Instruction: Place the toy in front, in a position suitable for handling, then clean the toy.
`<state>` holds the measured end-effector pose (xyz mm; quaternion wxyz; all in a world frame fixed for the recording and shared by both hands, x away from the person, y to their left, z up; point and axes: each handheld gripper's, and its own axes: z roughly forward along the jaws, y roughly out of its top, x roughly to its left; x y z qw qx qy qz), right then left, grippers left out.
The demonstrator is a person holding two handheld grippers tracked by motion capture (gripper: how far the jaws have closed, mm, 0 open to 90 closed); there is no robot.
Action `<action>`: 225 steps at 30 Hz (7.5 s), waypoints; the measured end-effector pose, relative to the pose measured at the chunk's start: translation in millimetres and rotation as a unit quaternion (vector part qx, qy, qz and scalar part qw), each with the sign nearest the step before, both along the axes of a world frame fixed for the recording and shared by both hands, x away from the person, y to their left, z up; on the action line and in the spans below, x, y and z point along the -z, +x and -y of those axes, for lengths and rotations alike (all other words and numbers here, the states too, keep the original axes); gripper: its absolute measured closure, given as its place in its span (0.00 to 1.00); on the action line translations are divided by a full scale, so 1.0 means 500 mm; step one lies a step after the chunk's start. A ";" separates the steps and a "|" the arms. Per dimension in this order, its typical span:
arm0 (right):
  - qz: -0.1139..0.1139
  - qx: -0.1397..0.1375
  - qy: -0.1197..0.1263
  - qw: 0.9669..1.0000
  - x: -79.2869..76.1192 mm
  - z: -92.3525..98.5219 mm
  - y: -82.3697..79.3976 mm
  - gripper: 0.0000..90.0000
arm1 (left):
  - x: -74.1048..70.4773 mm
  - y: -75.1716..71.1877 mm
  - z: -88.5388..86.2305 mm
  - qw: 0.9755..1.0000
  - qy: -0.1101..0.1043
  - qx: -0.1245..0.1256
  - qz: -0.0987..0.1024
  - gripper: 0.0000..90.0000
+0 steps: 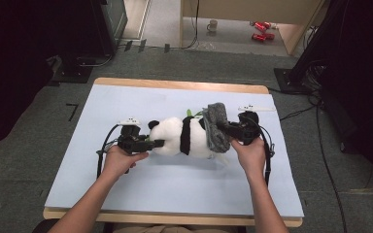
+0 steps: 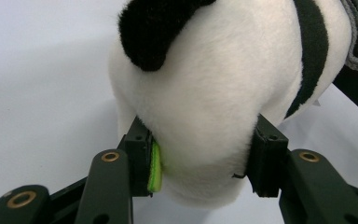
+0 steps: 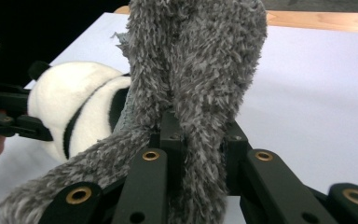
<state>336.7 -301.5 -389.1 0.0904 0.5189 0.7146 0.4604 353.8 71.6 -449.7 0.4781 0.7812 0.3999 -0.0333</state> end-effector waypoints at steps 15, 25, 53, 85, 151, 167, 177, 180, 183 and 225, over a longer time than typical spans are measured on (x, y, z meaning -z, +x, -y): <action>0.024 -0.034 0.015 0.999 -0.070 -0.018 -0.039 0.86 | -0.011 -0.013 -0.003 1.000 0.009 0.001 -0.002 0.57; -0.002 -0.057 0.001 0.998 -0.025 -0.053 -0.022 0.85 | -0.006 -0.013 -0.005 1.000 0.001 0.008 0.029 0.38; 0.019 -0.034 -0.005 0.999 -0.015 -0.056 0.014 0.84 | 0.045 -0.005 0.012 0.989 0.026 0.034 0.139 0.19; 0.007 -0.146 0.004 0.989 0.007 -0.262 -0.021 0.83 | 0.018 -0.059 0.043 0.999 0.032 0.011 0.034 0.41; -0.007 -0.148 0.029 0.989 -0.029 -0.241 -0.011 0.84 | 0.023 -0.055 0.046 0.997 0.028 0.007 0.069 0.36; -0.009 -0.090 -0.002 0.996 -0.024 -0.151 0.007 0.82 | 0.031 -0.030 0.041 0.999 0.020 0.004 0.046 0.36; -0.012 -0.042 0.021 0.999 -0.041 -0.053 0.004 0.82 | 0.026 -0.018 0.040 0.999 0.022 0.009 0.036 0.36; -0.017 -0.032 0.025 0.999 -0.041 -0.031 0.003 0.82 | 0.025 -0.015 0.040 0.999 0.024 0.010 0.035 0.36; -0.021 -0.023 0.027 0.999 -0.041 -0.012 0.002 0.82 | 0.024 -0.013 0.040 0.999 0.026 0.013 0.035 0.36; -0.015 -0.082 0.001 0.996 -0.024 -0.097 0.005 0.84 | 0.021 -0.029 0.025 0.995 0.040 0.037 0.085 0.30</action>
